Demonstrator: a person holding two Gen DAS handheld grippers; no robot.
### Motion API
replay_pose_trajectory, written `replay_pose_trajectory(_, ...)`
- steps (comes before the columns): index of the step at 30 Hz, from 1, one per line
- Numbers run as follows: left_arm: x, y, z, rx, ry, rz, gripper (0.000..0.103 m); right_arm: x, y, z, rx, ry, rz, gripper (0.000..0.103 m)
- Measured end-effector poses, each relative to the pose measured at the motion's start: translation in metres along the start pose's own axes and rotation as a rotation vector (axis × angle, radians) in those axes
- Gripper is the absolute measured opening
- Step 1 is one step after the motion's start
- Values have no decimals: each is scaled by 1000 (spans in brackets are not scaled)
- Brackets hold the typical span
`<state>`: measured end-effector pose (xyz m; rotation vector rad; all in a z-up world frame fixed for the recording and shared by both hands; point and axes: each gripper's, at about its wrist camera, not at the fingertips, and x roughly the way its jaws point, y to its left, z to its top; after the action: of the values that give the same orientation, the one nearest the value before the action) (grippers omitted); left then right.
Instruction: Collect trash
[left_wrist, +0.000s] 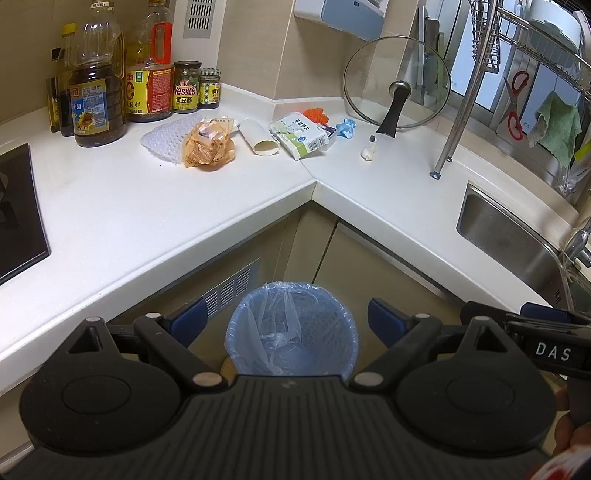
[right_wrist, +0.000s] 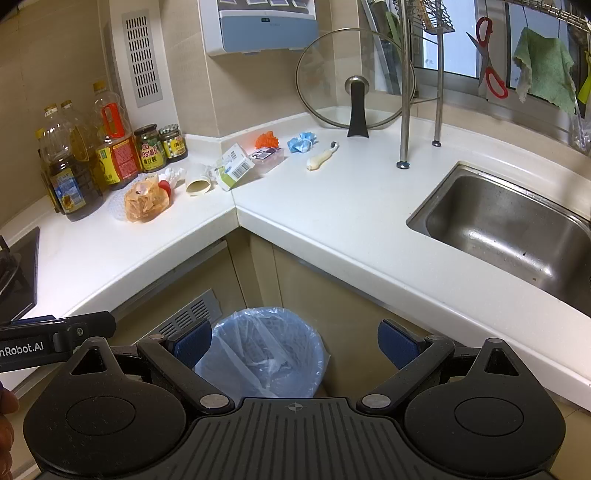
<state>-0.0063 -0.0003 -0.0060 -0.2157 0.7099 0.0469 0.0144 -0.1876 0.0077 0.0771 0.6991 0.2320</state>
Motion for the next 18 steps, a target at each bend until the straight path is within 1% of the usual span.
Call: replay_pose_trajectory(18,4,1,3,-7,8,-13,92,4,-8,-6,10,2,-4,96)
